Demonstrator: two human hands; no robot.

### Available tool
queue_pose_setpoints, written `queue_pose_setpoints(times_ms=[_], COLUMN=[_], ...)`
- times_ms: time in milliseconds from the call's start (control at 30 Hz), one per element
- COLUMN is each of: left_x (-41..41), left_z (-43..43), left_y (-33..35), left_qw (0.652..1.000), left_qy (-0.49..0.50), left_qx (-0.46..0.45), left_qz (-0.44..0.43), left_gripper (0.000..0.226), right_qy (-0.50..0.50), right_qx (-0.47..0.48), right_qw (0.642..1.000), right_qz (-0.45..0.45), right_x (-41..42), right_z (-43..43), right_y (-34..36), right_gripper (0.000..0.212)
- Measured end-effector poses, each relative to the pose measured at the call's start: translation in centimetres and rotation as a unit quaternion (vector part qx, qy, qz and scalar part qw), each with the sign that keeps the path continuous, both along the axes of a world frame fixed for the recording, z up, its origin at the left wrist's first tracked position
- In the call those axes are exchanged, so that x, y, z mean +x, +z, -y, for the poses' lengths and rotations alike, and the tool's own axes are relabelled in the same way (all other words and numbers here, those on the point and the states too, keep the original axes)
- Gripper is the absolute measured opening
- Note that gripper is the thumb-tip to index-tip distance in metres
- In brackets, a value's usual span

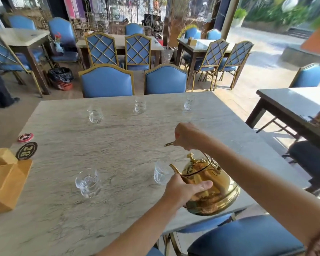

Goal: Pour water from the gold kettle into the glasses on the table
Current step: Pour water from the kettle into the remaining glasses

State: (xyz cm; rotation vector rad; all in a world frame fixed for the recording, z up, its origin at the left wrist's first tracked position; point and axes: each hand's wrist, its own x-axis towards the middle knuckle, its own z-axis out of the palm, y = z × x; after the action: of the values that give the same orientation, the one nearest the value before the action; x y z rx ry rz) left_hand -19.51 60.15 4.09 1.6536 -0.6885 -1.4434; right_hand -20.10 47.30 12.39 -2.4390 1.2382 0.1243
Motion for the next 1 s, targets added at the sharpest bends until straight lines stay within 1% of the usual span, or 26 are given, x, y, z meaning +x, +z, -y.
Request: queue_pose_setpoints(times_ms=[100, 167, 233, 300, 333, 400, 467, 500, 533, 600, 667, 767, 800, 867, 1000], left_x=[0.1, 0.2, 0.2, 0.1, 0.2, 0.2, 0.2, 0.3, 0.3, 0.4, 0.6, 0.8, 0.8, 0.8, 0.9], left_z=[-0.1, 0.0, 0.0, 0.0, 0.0, -0.1, -0.2, -0.2, -0.3, -0.4, -0.4, -0.5, -0.6, -0.7, -0.8], left_y=[-0.1, -0.2, -0.3, -0.3, -0.3, -0.2, -0.1, -0.1, 0.0, 0.1, 0.1, 0.1, 0.2, 0.4, 0.8], left_qw=[1.000, 0.999, 0.999, 0.997, 0.997, 0.997, 0.996, 0.996, 0.996, 0.996, 0.995, 0.994, 0.993, 0.993, 0.989], left_qy=[0.002, 0.001, 0.006, 0.025, 0.032, 0.026, 0.016, 0.013, 0.012, 0.020, 0.033, 0.042, 0.043, 0.044, 0.038], left_qx=[-0.012, -0.021, -0.033, -0.043, -0.045, -0.047, -0.046, -0.047, -0.048, -0.052, -0.053, -0.059, -0.063, -0.069, -0.085], left_qz=[-0.026, -0.037, -0.042, -0.051, -0.054, -0.060, -0.070, -0.073, -0.075, -0.076, -0.076, -0.085, -0.087, -0.091, -0.111], left_gripper=[0.070, 0.069, 0.074, 0.085, 0.084, 0.066, 0.044, 0.037, 0.037, 0.049, 0.060, 0.064, 0.064, 0.059, 0.038], right_qy=[0.013, 0.024, 0.031, 0.034, 0.035, 0.034, 0.031, 0.031, 0.034, 0.038, 0.041, 0.049, 0.051, 0.050, 0.055], right_qx=[-0.014, -0.024, -0.030, -0.030, -0.030, -0.034, -0.036, -0.035, -0.033, -0.028, -0.022, -0.021, -0.021, -0.021, -0.026], right_qw=[0.999, 0.998, 0.996, 0.995, 0.994, 0.993, 0.991, 0.991, 0.991, 0.991, 0.991, 0.991, 0.990, 0.989, 0.987], right_qz=[-0.036, -0.055, -0.075, -0.092, -0.098, -0.111, -0.123, -0.125, -0.126, -0.127, -0.128, -0.126, -0.127, -0.135, -0.152], right_x=[0.3, 0.5, 0.9, 1.3, 1.5, 1.9, 2.2, 2.4, 2.5, 2.6, 2.7, 2.9, 3.0, 3.3, 3.8], right_z=[0.1, 0.2, 0.2, 0.3, 0.3, 0.3, 0.2, 0.3, 0.3, 0.2, 0.2, 0.1, 0.0, -0.1, -0.2], right_y=[0.1, 0.2, 0.4, 0.5, 0.5, 0.4, 0.2, 0.2, 0.1, 0.2, 0.3, 0.5, 0.5, 0.6, 0.8], right_gripper=[0.012, 0.023, 0.031, 0.034, 0.034, 0.034, 0.034, 0.034, 0.034, 0.031, 0.020, 0.006, 0.004, 0.007, 0.012])
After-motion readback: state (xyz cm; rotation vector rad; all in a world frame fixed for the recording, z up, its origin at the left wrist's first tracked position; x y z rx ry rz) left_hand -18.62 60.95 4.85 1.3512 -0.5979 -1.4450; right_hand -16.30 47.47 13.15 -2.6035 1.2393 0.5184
